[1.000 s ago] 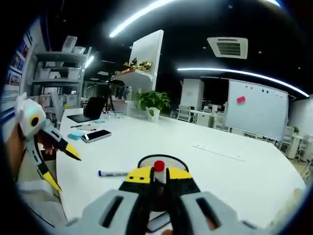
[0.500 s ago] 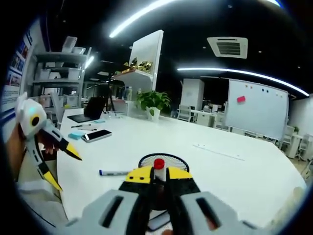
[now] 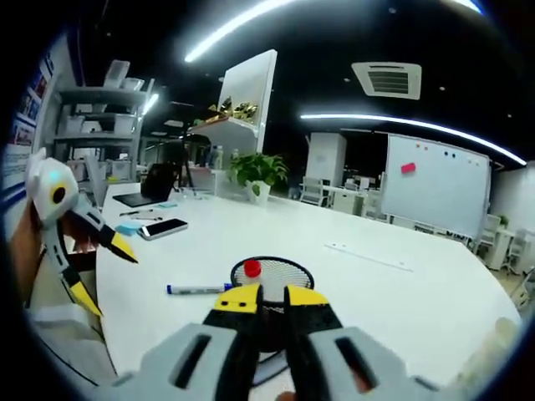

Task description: Place the scattered laser pointers and whiteboard markers into the pen holder and stack the scattered paper cups together

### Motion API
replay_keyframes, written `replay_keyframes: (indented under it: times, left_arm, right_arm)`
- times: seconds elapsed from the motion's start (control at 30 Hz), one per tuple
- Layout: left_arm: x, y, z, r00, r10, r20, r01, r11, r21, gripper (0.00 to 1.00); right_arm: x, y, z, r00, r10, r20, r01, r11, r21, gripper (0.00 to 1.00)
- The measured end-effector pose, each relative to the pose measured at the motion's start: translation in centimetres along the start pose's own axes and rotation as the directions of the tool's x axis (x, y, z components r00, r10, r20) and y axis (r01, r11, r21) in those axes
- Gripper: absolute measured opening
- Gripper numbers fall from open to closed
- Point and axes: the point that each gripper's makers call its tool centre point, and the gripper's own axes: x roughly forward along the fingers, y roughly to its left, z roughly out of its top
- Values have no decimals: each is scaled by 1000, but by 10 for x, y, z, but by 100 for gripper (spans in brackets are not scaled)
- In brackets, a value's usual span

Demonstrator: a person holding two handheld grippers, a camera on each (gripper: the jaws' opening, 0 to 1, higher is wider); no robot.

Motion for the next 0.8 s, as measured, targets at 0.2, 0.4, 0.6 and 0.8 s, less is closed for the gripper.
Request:
replay_keyframes:
  times: [0.2, 0.4, 0.6, 0.8]
  left_arm:
    - [0, 1, 0, 1000, 3, -2, -3, 1000, 3, 59]
    - [0, 3, -1, 1000, 1, -3, -1, 1000, 4, 59]
    - [3, 4, -1, 1000, 0, -8, 0, 1000, 1, 59]
    - [1, 4, 0, 1000, 0, -7, 0, 1000, 6, 59]
  right_arm:
    - [-2, -3, -1, 1000, -8, -1, 8, 1000, 2, 11]
    - [-3, -7, -3, 1000, -14, -2, 14, 1000, 8, 11]
    - [-4, -6, -4, 1000, -10, -2, 10, 1000, 7, 11]
    - [-8, -9, -8, 1000, -16, -3, 16, 1000, 11, 12]
